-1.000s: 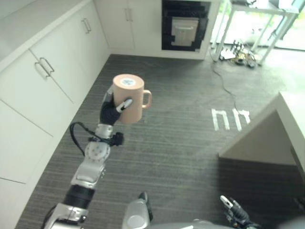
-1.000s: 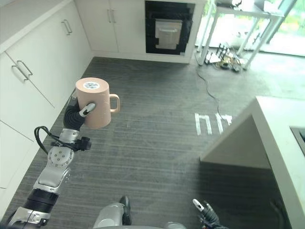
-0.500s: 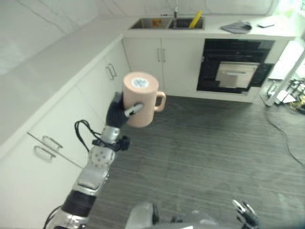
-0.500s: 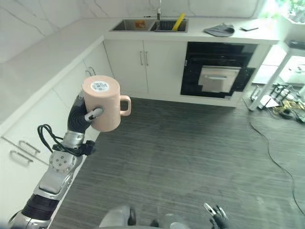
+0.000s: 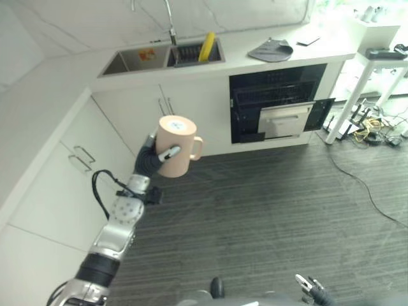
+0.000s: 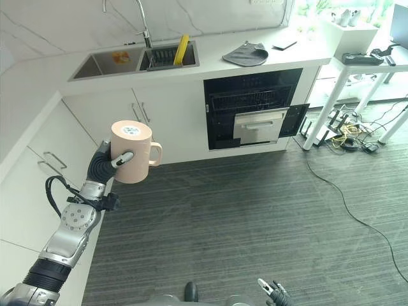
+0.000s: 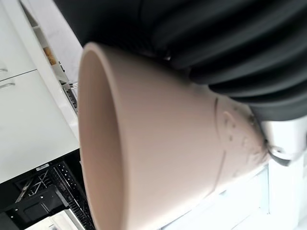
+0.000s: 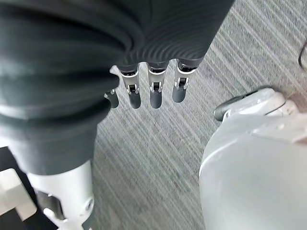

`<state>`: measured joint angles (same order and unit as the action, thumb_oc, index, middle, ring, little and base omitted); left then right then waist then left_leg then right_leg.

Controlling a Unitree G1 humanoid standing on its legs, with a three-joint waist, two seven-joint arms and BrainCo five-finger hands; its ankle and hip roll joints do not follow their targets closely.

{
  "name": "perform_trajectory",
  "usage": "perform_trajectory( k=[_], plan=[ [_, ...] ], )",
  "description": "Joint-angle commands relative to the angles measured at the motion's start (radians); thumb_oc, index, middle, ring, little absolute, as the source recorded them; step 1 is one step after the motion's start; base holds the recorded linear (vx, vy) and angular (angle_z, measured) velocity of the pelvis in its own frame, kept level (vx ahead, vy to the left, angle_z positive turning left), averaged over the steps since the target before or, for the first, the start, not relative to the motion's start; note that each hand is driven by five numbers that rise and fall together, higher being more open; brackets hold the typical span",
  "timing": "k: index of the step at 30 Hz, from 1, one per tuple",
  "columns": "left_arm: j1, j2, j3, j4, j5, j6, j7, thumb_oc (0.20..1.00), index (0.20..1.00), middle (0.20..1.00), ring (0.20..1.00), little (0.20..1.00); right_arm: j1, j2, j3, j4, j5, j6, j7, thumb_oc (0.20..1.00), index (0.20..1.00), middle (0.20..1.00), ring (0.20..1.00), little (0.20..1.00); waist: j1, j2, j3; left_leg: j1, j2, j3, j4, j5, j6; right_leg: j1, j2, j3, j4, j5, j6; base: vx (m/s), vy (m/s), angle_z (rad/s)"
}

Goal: Place the dishes in the dishwasher.

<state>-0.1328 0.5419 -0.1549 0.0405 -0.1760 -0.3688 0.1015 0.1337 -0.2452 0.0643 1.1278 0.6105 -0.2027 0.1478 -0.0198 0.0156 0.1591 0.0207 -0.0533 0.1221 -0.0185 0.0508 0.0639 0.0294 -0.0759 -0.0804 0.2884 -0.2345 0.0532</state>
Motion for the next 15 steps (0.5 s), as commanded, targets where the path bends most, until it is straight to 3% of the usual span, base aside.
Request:
perform_trajectory(
  k=[1, 3, 5, 7, 8, 9, 11, 14, 15],
  plan=[
    [-0.106, 0.005, 0.022, -0.058, -0.025, -0.063, -0.030, 0.200, 0.200, 0.200, 0.200, 0.200, 0.009, -0.018, -0.013, -0.069, 0.011, -0.034, -0.053, 1.000, 1.000, 1.000, 1.000, 1.000, -0.019, 0.019, -0.020, -0.067, 0.092, 0.027, 0.056, -0.075, -0.069, -0.035, 0.038, -0.094, 0.211, 0.083, 0.112, 0.17, 0.143, -0.13],
    [-0.117, 0.014, 0.014, -0.051, -0.026, -0.059, -0.022, 0.200, 0.200, 0.200, 0.200, 0.200, 0.011, -0.013, -0.007, -0.083, -0.008, -0.033, -0.064, 1.000, 1.000, 1.000, 1.000, 1.000, -0.022, 0.023, -0.019, -0.041, 0.086, 0.026, 0.035, -0.085, -0.055, -0.100, 0.017, -0.095, 0.299, 0.121, 0.135, 0.11, 0.032, -0.19],
    [-0.129, 0.018, 0.006, -0.046, -0.023, -0.053, -0.012, 0.200, 0.200, 0.200, 0.200, 0.200, 0.013, -0.013, -0.001, -0.089, -0.007, -0.037, -0.066, 1.000, 1.000, 1.000, 1.000, 1.000, -0.025, 0.022, -0.016, -0.022, 0.082, 0.026, 0.031, -0.092, -0.056, -0.116, -0.013, -0.109, 0.270, 0.131, 0.136, 0.11, -0.095, -0.35],
    [-0.149, 0.023, -0.005, -0.044, -0.020, -0.043, 0.000, 0.200, 0.200, 0.200, 0.200, 0.200, 0.014, -0.015, 0.008, -0.094, -0.009, -0.042, -0.064, 1.000, 1.000, 1.000, 1.000, 1.000, -0.031, 0.018, -0.010, 0.002, 0.088, 0.030, 0.032, -0.100, -0.065, -0.108, -0.051, -0.126, 0.172, 0.140, 0.131, 0.15, -0.225, -0.32],
    [-0.162, 0.021, -0.015, -0.047, -0.008, -0.030, 0.010, 0.200, 0.200, 0.200, 0.200, 0.200, 0.012, -0.017, 0.013, -0.092, 0.003, -0.045, -0.068, 1.000, 1.000, 1.000, 1.000, 1.000, -0.039, 0.010, -0.003, 0.022, 0.094, 0.032, 0.032, -0.111, -0.071, -0.100, -0.092, -0.124, 0.047, 0.168, 0.133, 0.19, -0.336, -0.25],
    [-0.167, 0.022, -0.021, -0.050, -0.002, -0.022, 0.017, 0.200, 0.200, 0.200, 0.200, 0.200, 0.009, -0.017, 0.012, -0.088, 0.011, -0.042, -0.070, 1.000, 1.000, 1.000, 1.000, 1.000, -0.045, 0.002, 0.001, 0.037, 0.095, 0.033, 0.032, -0.124, -0.072, -0.102, -0.123, -0.114, -0.026, 0.206, 0.141, 0.33, -0.547, -0.29],
    [-0.151, 0.041, -0.016, -0.054, -0.014, -0.022, 0.031, 0.200, 0.200, 0.200, 0.200, 0.200, -0.007, 0.005, -0.024, -0.066, -0.020, -0.023, -0.069, 1.000, 1.000, 1.000, 1.000, 1.000, -0.055, -0.016, 0.008, 0.113, 0.110, 0.059, 0.013, -0.187, -0.078, -0.149, -0.230, -0.081, -0.153, 0.376, 0.202, 0.46, -0.726, -0.34],
    [-0.131, 0.039, 0.005, -0.070, -0.005, -0.018, 0.043, 0.200, 0.200, 0.200, 0.200, 0.200, -0.005, 0.017, -0.026, -0.062, -0.058, -0.006, -0.068, 1.000, 1.000, 1.000, 1.000, 1.000, -0.058, -0.013, 0.002, 0.112, 0.145, 0.070, 0.073, -0.215, -0.086, -0.141, -0.194, -0.089, -0.144, 0.287, 0.198, 0.30, -0.536, -0.18],
    [-0.132, 0.029, -0.001, -0.077, -0.009, -0.003, 0.069, 0.200, 0.200, 0.200, 0.200, 0.200, -0.007, 0.016, -0.018, -0.049, -0.057, 0.000, -0.075, 1.000, 1.000, 1.000, 1.000, 1.000, -0.058, -0.021, -0.005, 0.092, 0.153, 0.057, 0.130, -0.228, -0.088, -0.122, -0.162, -0.088, -0.140, 0.250, 0.178, 0.23, -0.458, -0.04]
  ],
)
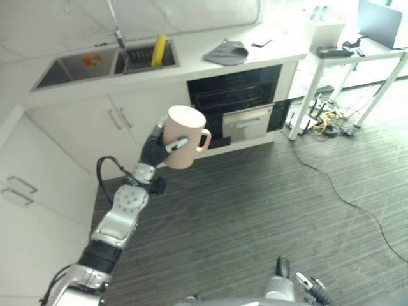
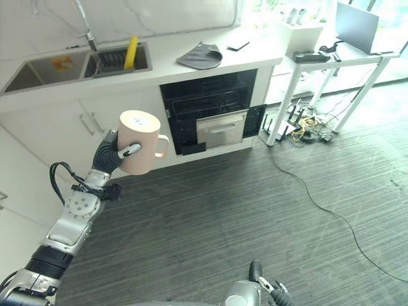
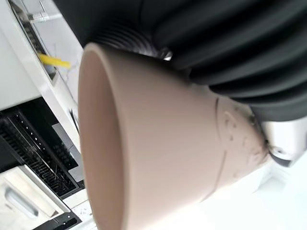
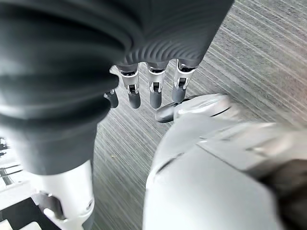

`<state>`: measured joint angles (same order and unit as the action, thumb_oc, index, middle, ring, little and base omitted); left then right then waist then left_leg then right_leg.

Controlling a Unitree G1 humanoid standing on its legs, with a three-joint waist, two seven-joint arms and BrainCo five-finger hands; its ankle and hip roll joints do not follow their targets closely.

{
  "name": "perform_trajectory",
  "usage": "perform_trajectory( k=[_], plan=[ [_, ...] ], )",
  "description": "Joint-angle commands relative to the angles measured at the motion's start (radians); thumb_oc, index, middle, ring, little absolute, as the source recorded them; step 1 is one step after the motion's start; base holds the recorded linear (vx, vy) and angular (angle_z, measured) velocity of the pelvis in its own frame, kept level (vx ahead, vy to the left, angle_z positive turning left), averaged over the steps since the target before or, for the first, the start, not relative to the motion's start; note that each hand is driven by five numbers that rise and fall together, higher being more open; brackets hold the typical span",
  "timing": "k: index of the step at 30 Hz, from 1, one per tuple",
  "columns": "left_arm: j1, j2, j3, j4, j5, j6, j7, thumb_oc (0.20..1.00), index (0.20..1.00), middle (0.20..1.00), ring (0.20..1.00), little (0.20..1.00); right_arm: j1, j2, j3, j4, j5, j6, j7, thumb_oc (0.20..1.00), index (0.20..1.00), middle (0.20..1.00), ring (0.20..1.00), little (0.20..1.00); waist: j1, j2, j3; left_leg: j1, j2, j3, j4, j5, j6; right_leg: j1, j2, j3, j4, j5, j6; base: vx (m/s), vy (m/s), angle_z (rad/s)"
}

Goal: Place the dishes in the dishwasher.

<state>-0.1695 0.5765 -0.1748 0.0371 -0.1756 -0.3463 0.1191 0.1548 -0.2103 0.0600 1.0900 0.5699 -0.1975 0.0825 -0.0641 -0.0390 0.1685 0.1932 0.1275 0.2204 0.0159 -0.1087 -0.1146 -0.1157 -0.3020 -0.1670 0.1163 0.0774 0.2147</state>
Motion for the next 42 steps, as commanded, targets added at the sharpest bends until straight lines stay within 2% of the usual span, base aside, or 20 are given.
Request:
perform_trajectory(
  k=[1, 3, 5, 7, 8, 10, 11, 12, 13, 16, 18, 21, 26, 28, 30, 31, 32, 34, 36, 42],
  plan=[
    [-0.093, -0.013, 0.017, -0.078, -0.012, -0.022, 0.070, 0.200, 0.200, 0.200, 0.200, 0.200, -0.034, -0.024, -0.005, -0.003, -0.005, -0.003, -0.018, 1.000, 1.000, 1.000, 1.000, 1.000, -0.016, 0.028, -0.021, -0.090, -0.023, -0.052, 0.139, -0.085, 0.091, 0.027, 0.091, 0.010, 0.041, -0.090, -0.001, 0.27, -0.500, 0.22],
    [-0.079, -0.028, 0.027, -0.095, -0.019, -0.002, 0.081, 0.200, 0.200, 0.200, 0.200, 0.200, -0.042, -0.041, 0.011, 0.000, -0.041, 0.010, -0.023, 1.000, 1.000, 1.000, 1.000, 1.000, -0.017, 0.020, -0.031, -0.114, -0.015, -0.058, 0.240, -0.107, 0.089, 0.050, 0.130, 0.012, 0.053, -0.134, -0.045, 0.27, -0.402, -0.09],
    [-0.071, -0.042, 0.038, -0.109, -0.023, 0.006, 0.071, 0.200, 0.200, 0.200, 0.200, 0.200, -0.038, -0.065, 0.020, 0.010, -0.044, 0.005, -0.024, 1.000, 1.000, 1.000, 1.000, 1.000, -0.010, 0.007, -0.027, -0.227, 0.019, -0.014, 0.494, -0.029, 0.073, 0.112, 0.170, -0.017, 0.032, -0.165, -0.110, 0.23, -0.421, -0.23],
    [-0.081, -0.054, 0.039, -0.106, -0.021, 0.010, 0.063, 0.200, 0.200, 0.200, 0.200, 0.200, -0.029, -0.077, 0.010, 0.026, -0.047, -0.010, -0.004, 1.000, 1.000, 1.000, 1.000, 1.000, -0.010, 0.013, -0.021, -0.299, 0.058, 0.009, 0.579, 0.023, 0.064, 0.147, 0.195, -0.055, 0.013, -0.176, -0.143, 0.18, -0.258, 0.22],
    [-0.085, -0.057, 0.038, -0.101, -0.022, 0.010, 0.065, 0.200, 0.200, 0.200, 0.200, 0.200, -0.026, -0.082, 0.010, 0.028, -0.050, -0.015, 0.001, 1.000, 1.000, 1.000, 1.000, 1.000, -0.007, 0.016, -0.018, -0.315, 0.042, 0.009, 0.574, 0.020, 0.069, 0.155, 0.201, -0.065, 0.007, -0.179, -0.147, 0.22, -0.145, 0.44],
    [-0.086, -0.054, 0.047, -0.087, -0.033, 0.004, 0.065, 0.200, 0.200, 0.200, 0.200, 0.200, -0.027, -0.086, 0.010, 0.051, -0.050, -0.033, 0.019, 1.000, 1.000, 1.000, 1.000, 1.000, 0.003, 0.027, -0.008, -0.330, -0.013, 0.019, 0.491, 0.036, 0.071, 0.182, 0.232, -0.056, -0.016, -0.187, -0.149, 0.25, -0.052, 0.37],
    [-0.084, -0.055, 0.048, -0.081, -0.032, 0.000, 0.064, 0.200, 0.200, 0.200, 0.200, 0.200, -0.029, -0.087, 0.010, 0.055, -0.044, -0.029, 0.027, 1.000, 1.000, 1.000, 1.000, 1.000, 0.003, 0.029, -0.005, -0.319, -0.011, 0.031, 0.449, 0.049, 0.069, 0.190, 0.243, -0.056, -0.024, -0.191, -0.151, 0.44, 0.052, 0.08],
    [-0.074, -0.061, 0.040, -0.088, -0.027, -0.007, 0.067, 0.200, 0.200, 0.200, 0.200, 0.200, -0.028, -0.083, 0.012, 0.045, -0.030, -0.014, 0.017, 1.000, 1.000, 1.000, 1.000, 1.000, 0.012, 0.042, -0.001, -0.300, -0.006, 0.012, 0.259, 0.095, 0.063, 0.203, 0.266, -0.052, -0.036, -0.196, -0.148, 0.44, 0.126, -0.06],
    [-0.064, -0.062, 0.040, -0.089, -0.029, -0.014, 0.070, 0.200, 0.200, 0.200, 0.200, 0.200, -0.029, -0.082, 0.015, 0.042, -0.033, -0.007, 0.017, 1.000, 1.000, 1.000, 1.000, 1.000, 0.020, 0.050, 0.000, -0.302, 0.001, -0.008, 0.192, 0.119, 0.052, 0.209, 0.274, -0.045, -0.038, -0.202, -0.145, 0.49, 0.179, -0.16],
    [-0.021, -0.067, 0.059, -0.090, -0.032, -0.049, 0.075, 0.200, 0.200, 0.200, 0.200, 0.200, -0.025, -0.081, 0.026, 0.026, -0.060, 0.003, 0.027, 1.000, 1.000, 1.000, 1.000, 1.000, 0.044, 0.067, 0.008, -0.306, 0.060, -0.050, 0.047, 0.222, 0.010, 0.232, 0.274, -0.039, -0.029, -0.225, -0.137, 0.36, 0.180, -0.17],
    [0.004, -0.073, 0.081, -0.084, -0.037, -0.076, 0.056, 0.200, 0.200, 0.200, 0.200, 0.200, -0.015, -0.083, 0.044, 0.003, -0.098, -0.007, 0.028, 1.000, 1.000, 1.000, 1.000, 1.000, 0.049, 0.071, 0.014, -0.313, 0.124, -0.014, 0.016, 0.263, -0.007, 0.238, 0.255, -0.069, 0.002, -0.246, -0.129, 0.41, 0.232, -0.23],
    [-0.003, -0.082, 0.077, -0.075, -0.016, -0.100, 0.033, 0.200, 0.200, 0.200, 0.200, 0.200, -0.016, -0.085, 0.049, -0.012, -0.032, -0.005, -0.010, 1.000, 1.000, 1.000, 1.000, 1.000, 0.046, 0.073, 0.014, -0.296, 0.145, 0.059, 0.028, 0.230, 0.003, 0.228, 0.227, -0.126, 0.093, -0.290, -0.123, 0.47, 0.369, 0.19],
    [-0.035, -0.076, 0.050, -0.073, -0.014, -0.086, 0.007, 0.200, 0.200, 0.200, 0.200, 0.200, -0.003, -0.070, 0.001, -0.002, -0.020, -0.006, 0.000, 1.000, 1.000, 1.000, 1.000, 1.000, 0.064, 0.055, 0.006, -0.319, 0.046, 0.029, 0.094, 0.149, 0.056, 0.240, 0.182, -0.111, 0.255, -0.352, -0.091, 0.43, 0.344, 0.49],
    [-0.045, -0.075, 0.042, -0.069, -0.016, -0.082, -0.007, 0.200, 0.200, 0.200, 0.200, 0.200, 0.003, -0.062, 0.001, -0.007, -0.023, -0.007, -0.009, 1.000, 1.000, 1.000, 1.000, 1.000, 0.068, 0.053, -0.003, -0.324, 0.020, 0.028, 0.092, 0.140, 0.072, 0.233, 0.181, -0.100, 0.292, -0.329, -0.071, 0.29, 0.233, 0.71],
    [-0.081, -0.065, 0.010, -0.062, -0.016, -0.069, -0.016, 0.200, 0.200, 0.200, 0.200, 0.200, 0.015, -0.032, 0.001, -0.022, 0.015, -0.003, -0.030, 1.000, 1.000, 1.000, 1.000, 1.000, 0.071, 0.034, -0.017, -0.325, -0.052, 0.040, 0.079, 0.103, 0.124, 0.218, 0.161, -0.100, 0.445, -0.222, -0.007, 0.35, 0.323, 0.52],
    [-0.097, -0.066, -0.004, -0.053, -0.001, -0.058, -0.026, 0.200, 0.200, 0.200, 0.200, 0.200, 0.016, -0.024, 0.010, -0.026, -0.048, -0.019, -0.014, 1.000, 1.000, 1.000, 1.000, 1.000, 0.072, 0.041, -0.022, -0.300, -0.076, 0.061, 0.051, 0.090, 0.148, 0.158, 0.130, -0.101, 0.579, -0.114, 0.018, 0.25, 0.272, 0.69],
    [-0.101, -0.063, -0.010, -0.054, -0.001, -0.055, -0.022, 0.200, 0.200, 0.200, 0.200, 0.200, 0.014, -0.023, 0.018, -0.030, -0.053, -0.024, -0.018, 1.000, 1.000, 1.000, 1.000, 1.000, 0.070, 0.035, -0.018, -0.291, -0.091, 0.065, 0.044, 0.084, 0.155, 0.139, 0.121, -0.100, 0.593, -0.116, 0.024, 0.24, 0.238, 0.55],
    [-0.138, -0.047, -0.039, -0.044, -0.003, -0.046, 0.008, 0.200, 0.200, 0.200, 0.200, 0.200, 0.000, -0.026, 0.067, -0.050, -0.048, -0.032, -0.033, 1.000, 1.000, 1.000, 1.000, 1.000, 0.045, 0.038, 0.004, -0.253, -0.114, 0.058, 0.028, 0.070, 0.157, 0.066, 0.158, -0.114, 0.513, -0.143, 0.012, 0.17, 0.046, 0.02],
    [-0.179, -0.038, -0.055, -0.031, 0.011, -0.029, 0.042, 0.200, 0.200, 0.200, 0.200, 0.200, -0.011, -0.045, 0.078, -0.056, 0.009, -0.019, -0.026, 1.000, 1.000, 1.000, 1.000, 1.000, 0.026, 0.048, 0.025, -0.205, -0.106, 0.034, 0.018, 0.052, 0.142, -0.002, 0.133, -0.135, 0.360, -0.140, -0.024, 0.16, -0.104, 0.18],
    [-0.149, -0.029, -0.050, -0.051, 0.025, -0.025, 0.041, 0.200, 0.200, 0.200, 0.200, 0.200, -0.007, -0.035, 0.033, -0.016, -0.006, -0.029, 0.008, 1.000, 1.000, 1.000, 1.000, 1.000, -0.005, 0.025, 0.045, -0.119, -0.125, -0.012, 0.017, -0.037, 0.153, -0.035, 0.064, -0.034, 0.133, -0.019, 0.012, 0.21, -0.191, 0.43]
  ],
)
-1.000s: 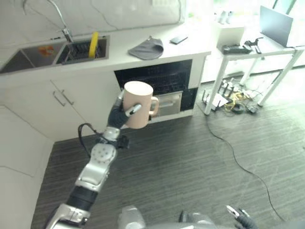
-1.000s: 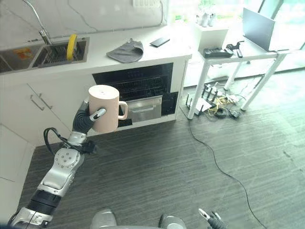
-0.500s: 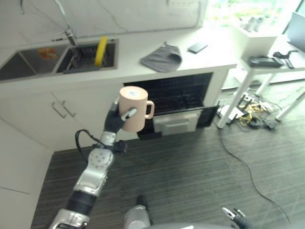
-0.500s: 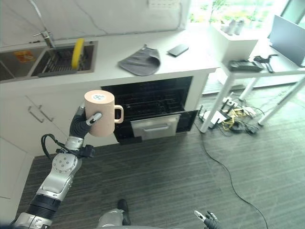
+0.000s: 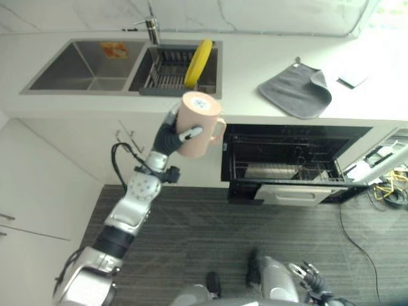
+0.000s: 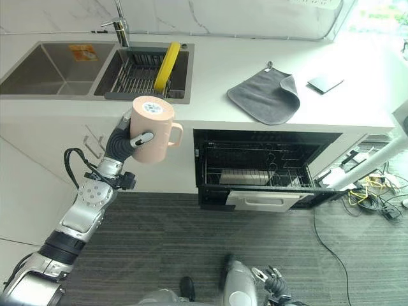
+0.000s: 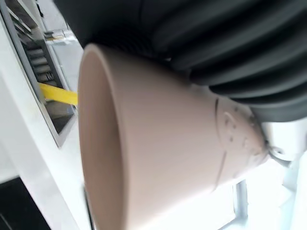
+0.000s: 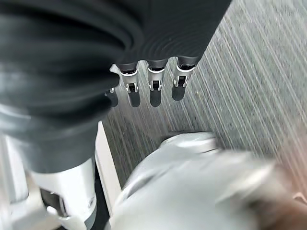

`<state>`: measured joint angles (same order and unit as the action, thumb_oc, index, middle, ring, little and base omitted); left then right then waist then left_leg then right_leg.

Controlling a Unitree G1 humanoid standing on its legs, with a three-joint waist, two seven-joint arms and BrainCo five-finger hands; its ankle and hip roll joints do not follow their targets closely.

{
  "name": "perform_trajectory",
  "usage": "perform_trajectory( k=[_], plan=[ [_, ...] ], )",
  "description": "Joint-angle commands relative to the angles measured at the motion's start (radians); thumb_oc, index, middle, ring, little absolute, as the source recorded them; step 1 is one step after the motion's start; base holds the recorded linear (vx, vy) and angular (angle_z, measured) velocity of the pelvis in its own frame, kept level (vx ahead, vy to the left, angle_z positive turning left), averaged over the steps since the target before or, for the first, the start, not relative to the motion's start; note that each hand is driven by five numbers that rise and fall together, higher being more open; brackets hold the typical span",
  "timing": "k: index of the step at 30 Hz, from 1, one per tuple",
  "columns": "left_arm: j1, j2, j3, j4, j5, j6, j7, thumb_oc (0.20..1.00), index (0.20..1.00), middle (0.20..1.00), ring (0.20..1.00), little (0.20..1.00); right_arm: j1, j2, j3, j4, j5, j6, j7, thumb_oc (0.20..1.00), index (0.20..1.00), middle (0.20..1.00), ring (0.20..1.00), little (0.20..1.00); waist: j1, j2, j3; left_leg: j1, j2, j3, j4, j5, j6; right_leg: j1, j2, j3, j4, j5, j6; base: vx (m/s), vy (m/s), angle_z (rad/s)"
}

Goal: Place the dishes in the dishwasher.

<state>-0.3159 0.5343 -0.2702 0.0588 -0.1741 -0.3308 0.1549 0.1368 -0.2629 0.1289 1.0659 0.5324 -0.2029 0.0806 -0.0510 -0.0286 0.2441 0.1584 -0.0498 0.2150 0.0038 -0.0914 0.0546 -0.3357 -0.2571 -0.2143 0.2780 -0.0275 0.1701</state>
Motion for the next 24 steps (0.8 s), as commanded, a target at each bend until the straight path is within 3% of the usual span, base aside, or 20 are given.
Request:
perform_trajectory(
  k=[1, 4, 6, 10, 17, 20, 23, 24],
  plan=[
    [0.006, 0.013, 0.046, -0.079, 0.030, -0.039, 0.000, 0.200, 0.200, 0.200, 0.200, 0.200, 0.015, 0.022, -0.042, 0.011, 0.013, -0.024, 0.012, 1.000, 1.000, 1.000, 1.000, 1.000, -0.018, 0.014, -0.035, -0.077, 0.055, -0.011, 0.035, -0.063, -0.017, 0.195, 0.011, 0.019, -0.041, 0.086, 0.060, 0.24, -0.240, 0.63],
    [0.012, 0.012, 0.043, -0.090, 0.042, -0.033, -0.001, 0.200, 0.200, 0.200, 0.200, 0.200, 0.021, 0.030, -0.040, 0.011, -0.009, -0.025, 0.008, 1.000, 1.000, 1.000, 1.000, 1.000, -0.013, 0.012, -0.048, -0.078, 0.068, -0.020, 0.056, -0.069, -0.020, 0.228, 0.006, 0.024, -0.050, 0.050, 0.061, 0.15, -0.248, 0.60],
    [0.023, 0.014, 0.054, -0.111, 0.036, -0.008, 0.004, 0.200, 0.200, 0.200, 0.200, 0.200, 0.013, 0.030, -0.029, 0.010, -0.017, -0.018, -0.006, 1.000, 1.000, 1.000, 1.000, 1.000, 0.001, 0.006, -0.060, -0.077, 0.086, -0.008, 0.079, -0.068, -0.034, 0.267, 0.010, -0.015, -0.088, 0.016, 0.058, 0.14, -0.332, 0.22],
    [0.060, 0.028, 0.100, -0.152, 0.010, 0.019, 0.009, 0.200, 0.200, 0.200, 0.200, 0.200, -0.013, 0.010, -0.017, 0.006, 0.015, -0.025, -0.007, 1.000, 1.000, 1.000, 1.000, 1.000, 0.021, -0.004, -0.075, -0.067, 0.131, 0.003, 0.097, -0.066, -0.069, 0.320, 0.039, -0.054, -0.172, 0.011, 0.038, 0.11, -0.334, 0.06],
    [0.097, 0.033, 0.149, -0.150, -0.009, -0.024, 0.011, 0.200, 0.200, 0.200, 0.200, 0.200, -0.015, -0.025, -0.030, -0.006, 0.018, -0.010, -0.001, 1.000, 1.000, 1.000, 1.000, 1.000, 0.014, -0.007, -0.090, -0.116, 0.178, -0.006, 0.181, -0.053, -0.112, 0.378, 0.119, -0.010, -0.271, -0.002, -0.022, 0.04, -0.251, -0.17],
    [0.089, 0.033, 0.158, -0.137, -0.013, -0.034, 0.004, 0.200, 0.200, 0.200, 0.200, 0.200, -0.005, -0.033, -0.037, 0.027, 0.013, -0.023, 0.018, 1.000, 1.000, 1.000, 1.000, 1.000, 0.007, -0.003, -0.090, -0.155, 0.201, -0.009, 0.238, -0.021, -0.129, 0.394, 0.146, -0.001, -0.295, -0.011, -0.048, 0.02, -0.188, -0.16],
    [0.081, 0.020, 0.159, -0.125, -0.021, -0.040, -0.005, 0.200, 0.200, 0.200, 0.200, 0.200, 0.002, -0.035, -0.046, 0.046, -0.002, -0.026, 0.019, 1.000, 1.000, 1.000, 1.000, 1.000, 0.000, 0.003, -0.092, -0.185, 0.196, -0.003, 0.277, -0.009, -0.131, 0.405, 0.159, -0.003, -0.315, -0.012, -0.063, 0.02, -0.080, -0.03],
    [0.085, 0.015, 0.161, -0.123, -0.026, -0.048, -0.011, 0.200, 0.200, 0.200, 0.200, 0.200, 0.001, -0.037, -0.044, 0.046, -0.004, -0.029, 0.016, 1.000, 1.000, 1.000, 1.000, 1.000, 0.003, 0.012, -0.091, -0.190, 0.176, -0.034, 0.240, 0.001, -0.129, 0.402, 0.167, 0.015, -0.321, -0.007, -0.064, 0.02, 0.073, -0.09]
  ],
)
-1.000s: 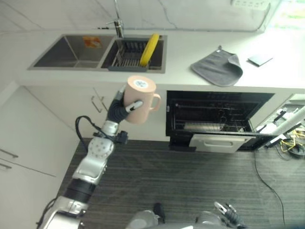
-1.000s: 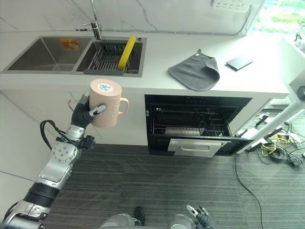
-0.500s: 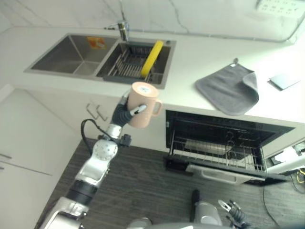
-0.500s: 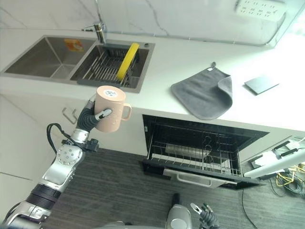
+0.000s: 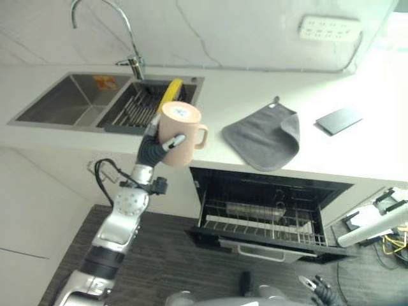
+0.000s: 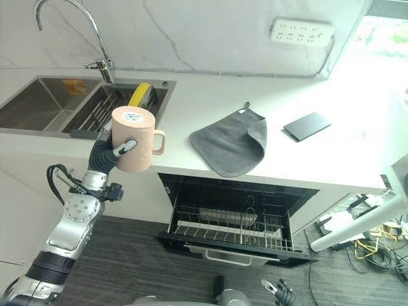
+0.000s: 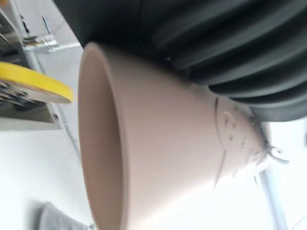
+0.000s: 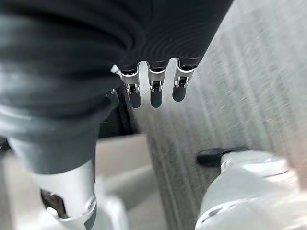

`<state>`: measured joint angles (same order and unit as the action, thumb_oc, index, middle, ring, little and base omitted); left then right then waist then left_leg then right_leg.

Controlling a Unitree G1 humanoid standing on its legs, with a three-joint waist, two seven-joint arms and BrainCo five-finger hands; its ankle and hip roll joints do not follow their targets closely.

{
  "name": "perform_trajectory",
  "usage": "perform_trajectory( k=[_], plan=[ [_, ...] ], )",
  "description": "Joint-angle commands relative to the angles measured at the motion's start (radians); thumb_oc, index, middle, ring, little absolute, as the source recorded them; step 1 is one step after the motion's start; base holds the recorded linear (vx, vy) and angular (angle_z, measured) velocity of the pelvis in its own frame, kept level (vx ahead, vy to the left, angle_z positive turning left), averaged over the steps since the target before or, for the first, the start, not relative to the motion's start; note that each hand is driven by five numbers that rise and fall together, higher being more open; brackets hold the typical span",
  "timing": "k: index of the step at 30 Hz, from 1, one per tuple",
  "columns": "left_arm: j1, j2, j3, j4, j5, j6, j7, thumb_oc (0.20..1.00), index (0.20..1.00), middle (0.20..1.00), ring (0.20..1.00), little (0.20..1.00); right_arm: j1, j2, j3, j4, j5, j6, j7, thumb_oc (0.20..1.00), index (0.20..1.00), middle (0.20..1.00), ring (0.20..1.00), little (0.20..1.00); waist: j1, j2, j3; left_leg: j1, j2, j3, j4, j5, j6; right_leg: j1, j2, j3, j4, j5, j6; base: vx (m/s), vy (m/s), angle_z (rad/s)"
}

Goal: Place the dishes in the dishwasher.

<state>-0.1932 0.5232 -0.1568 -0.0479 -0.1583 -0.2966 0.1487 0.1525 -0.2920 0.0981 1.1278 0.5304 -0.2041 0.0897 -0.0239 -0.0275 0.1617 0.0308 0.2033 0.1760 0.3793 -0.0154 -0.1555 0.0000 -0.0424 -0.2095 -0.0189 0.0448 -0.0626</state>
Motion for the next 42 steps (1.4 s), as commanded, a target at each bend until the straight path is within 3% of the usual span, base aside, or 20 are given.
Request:
perform_trajectory(
  k=[1, 5, 9, 11, 12, 14, 15, 16, 19, 20, 23, 26, 30, 34, 36, 39, 42],
  plan=[
    [-0.026, 0.028, 0.053, -0.024, -0.051, -0.088, -0.018, 0.200, 0.200, 0.200, 0.200, 0.200, -0.019, -0.015, -0.007, -0.014, 0.002, -0.031, 0.010, 1.000, 1.000, 1.000, 1.000, 1.000, -0.013, 0.017, -0.001, -0.072, -0.111, -0.041, -0.165, -0.067, 0.082, 0.068, -0.040, 0.033, -0.024, -0.079, 0.171, 0.02, 0.099, -0.09],
    [-0.005, 0.018, 0.064, -0.038, -0.045, -0.107, -0.043, 0.200, 0.200, 0.200, 0.200, 0.200, -0.032, -0.015, 0.005, -0.028, 0.029, -0.043, 0.011, 1.000, 1.000, 1.000, 1.000, 1.000, -0.001, 0.019, 0.013, -0.055, -0.150, -0.083, -0.214, -0.086, 0.096, 0.062, -0.047, 0.036, -0.019, -0.075, 0.178, -0.04, 0.122, -0.23],
    [-0.012, 0.044, 0.056, -0.020, 0.112, -0.144, -0.001, 0.200, 0.200, 0.200, 0.200, 0.200, -0.025, -0.004, 0.001, -0.068, 0.054, -0.046, -0.016, 1.000, 1.000, 1.000, 1.000, 1.000, -0.012, 0.020, 0.014, -0.021, -0.161, -0.078, -0.268, -0.093, 0.103, 0.044, -0.057, 0.038, -0.007, -0.068, 0.201, -0.04, 0.141, -0.19],
    [-0.022, 0.056, 0.046, -0.010, 0.112, -0.145, -0.012, 0.200, 0.200, 0.200, 0.200, 0.200, -0.022, 0.001, 0.000, -0.069, 0.096, -0.047, -0.029, 1.000, 1.000, 1.000, 1.000, 1.000, -0.021, 0.020, 0.018, -0.009, -0.162, -0.079, -0.281, -0.095, 0.114, 0.024, -0.056, 0.060, 0.029, -0.077, 0.210, -0.05, 0.058, -0.22],
    [-0.038, 0.066, 0.027, -0.009, 0.105, -0.136, -0.013, 0.200, 0.200, 0.200, 0.200, 0.200, -0.010, 0.009, -0.019, -0.069, 0.094, -0.052, -0.014, 1.000, 1.000, 1.000, 1.000, 1.000, -0.039, 0.023, 0.023, -0.003, -0.163, -0.096, -0.284, -0.096, 0.129, 0.009, -0.049, 0.109, 0.084, -0.098, 0.213, -0.05, -0.012, -0.19],
    [-0.067, 0.068, 0.000, 0.003, 0.115, -0.129, -0.017, 0.200, 0.200, 0.200, 0.200, 0.200, 0.008, 0.019, -0.018, -0.081, 0.053, -0.066, -0.009, 1.000, 1.000, 1.000, 1.000, 1.000, -0.058, 0.029, 0.026, 0.007, -0.156, -0.100, -0.284, -0.098, 0.139, 0.007, -0.050, 0.139, 0.149, -0.139, 0.211, -0.09, -0.150, 0.06],
    [-0.082, 0.062, -0.018, 0.004, 0.129, -0.105, 0.001, 0.200, 0.200, 0.200, 0.200, 0.200, 0.012, 0.032, -0.012, -0.086, 0.020, -0.071, -0.010, 1.000, 1.000, 1.000, 1.000, 1.000, -0.048, 0.031, 0.022, 0.013, -0.143, -0.067, -0.285, -0.099, 0.141, 0.006, -0.104, 0.077, 0.185, -0.141, 0.232, -0.14, -0.304, 0.29],
    [-0.087, 0.057, -0.026, 0.000, 0.139, -0.091, 0.016, 0.200, 0.200, 0.200, 0.200, 0.200, 0.008, 0.038, -0.009, -0.086, 0.024, -0.070, -0.012, 1.000, 1.000, 1.000, 1.000, 1.000, -0.042, 0.032, 0.022, 0.017, -0.135, -0.058, -0.285, -0.100, 0.144, 0.000, -0.133, 0.059, 0.205, -0.139, 0.245, -0.16, -0.359, 0.16],
    [-0.101, 0.051, -0.050, -0.012, 0.148, -0.066, 0.061, 0.200, 0.200, 0.200, 0.200, 0.200, -0.015, 0.039, 0.000, -0.081, 0.016, -0.083, 0.006, 1.000, 1.000, 1.000, 1.000, 1.000, -0.030, 0.034, 0.022, 0.016, -0.096, -0.049, -0.266, -0.101, 0.139, -0.013, -0.191, 0.052, 0.242, -0.138, 0.268, -0.15, -0.429, -0.26],
    [-0.089, 0.059, -0.047, -0.032, 0.147, -0.055, 0.091, 0.200, 0.200, 0.200, 0.200, 0.200, -0.040, 0.028, 0.013, -0.096, 0.002, -0.088, 0.032, 1.000, 1.000, 1.000, 1.000, 1.000, -0.021, 0.032, 0.028, 0.018, -0.048, -0.040, -0.248, -0.105, 0.106, -0.003, -0.186, 0.036, 0.227, -0.147, 0.266, -0.14, -0.503, -0.24],
    [-0.066, 0.077, -0.031, -0.047, 0.090, -0.050, 0.110, 0.200, 0.200, 0.200, 0.200, 0.200, -0.063, 0.017, 0.028, -0.116, -0.029, -0.073, 0.029, 1.000, 1.000, 1.000, 1.000, 1.000, -0.012, 0.022, 0.031, 0.010, 0.001, -0.033, -0.212, -0.099, 0.073, 0.020, -0.166, 0.028, 0.165, -0.126, 0.257, -0.10, -0.460, -0.32],
    [-0.042, 0.065, -0.010, -0.046, 0.048, -0.077, 0.077, 0.200, 0.200, 0.200, 0.200, 0.200, -0.078, -0.018, 0.013, -0.107, 0.027, -0.046, 0.004, 1.000, 1.000, 1.000, 1.000, 1.000, -0.016, 0.027, 0.027, -0.010, 0.059, -0.007, -0.194, -0.042, 0.037, 0.054, -0.120, 0.024, 0.093, -0.124, 0.219, -0.06, -0.265, -0.20],
    [-0.058, 0.029, -0.011, -0.032, 0.051, -0.098, 0.043, 0.200, 0.200, 0.200, 0.200, 0.200, -0.058, -0.020, -0.017, -0.087, 0.076, -0.046, -0.019, 1.000, 1.000, 1.000, 1.000, 1.000, -0.035, 0.039, 0.015, -0.022, 0.035, 0.097, -0.201, -0.041, 0.042, 0.072, -0.121, -0.053, 0.069, -0.112, 0.203, -0.04, -0.101, 0.11],
    [-0.059, 0.025, -0.019, -0.016, 0.043, -0.112, 0.053, 0.200, 0.200, 0.200, 0.200, 0.200, -0.043, -0.014, -0.051, -0.056, 0.121, -0.077, -0.026, 1.000, 1.000, 1.000, 1.000, 1.000, -0.052, 0.050, 0.004, 0.025, 0.020, 0.092, -0.275, -0.032, 0.040, 0.075, -0.117, -0.030, 0.057, -0.107, 0.209, 0.00, 0.057, 0.18],
    [-0.058, 0.013, -0.029, -0.013, 0.050, -0.105, 0.061, 0.200, 0.200, 0.200, 0.200, 0.200, -0.019, 0.000, -0.071, -0.074, 0.129, -0.139, -0.005, 1.000, 1.000, 1.000, 1.000, 1.000, -0.061, 0.052, -0.004, 0.054, 0.012, 0.091, -0.310, -0.030, 0.041, 0.092, -0.124, -0.032, 0.046, -0.103, 0.218, 0.05, 0.071, -0.35],
    [-0.037, 0.010, -0.019, -0.012, -0.047, -0.079, 0.060, 0.200, 0.200, 0.200, 0.200, 0.200, 0.009, 0.001, -0.078, -0.256, 0.198, -0.201, -0.025, 1.000, 1.000, 1.000, 1.000, 1.000, -0.072, 0.045, -0.009, 0.065, -0.009, 0.074, -0.324, -0.041, 0.053, 0.096, -0.129, -0.017, 0.046, -0.104, 0.226, 0.01, 0.032, -0.12],
    [-0.006, -0.022, -0.007, 0.023, -0.195, -0.083, 0.041, 0.200, 0.200, 0.200, 0.200, 0.200, 0.066, -0.010, -0.140, -0.613, 0.188, -0.237, -0.079, 1.000, 1.000, 1.000, 1.000, 1.000, -0.103, 0.026, -0.011, 0.070, -0.026, 0.089, -0.325, -0.054, 0.074, 0.085, -0.131, -0.002, 0.056, -0.105, 0.234, -0.08, -0.001, -0.12]
  ],
)
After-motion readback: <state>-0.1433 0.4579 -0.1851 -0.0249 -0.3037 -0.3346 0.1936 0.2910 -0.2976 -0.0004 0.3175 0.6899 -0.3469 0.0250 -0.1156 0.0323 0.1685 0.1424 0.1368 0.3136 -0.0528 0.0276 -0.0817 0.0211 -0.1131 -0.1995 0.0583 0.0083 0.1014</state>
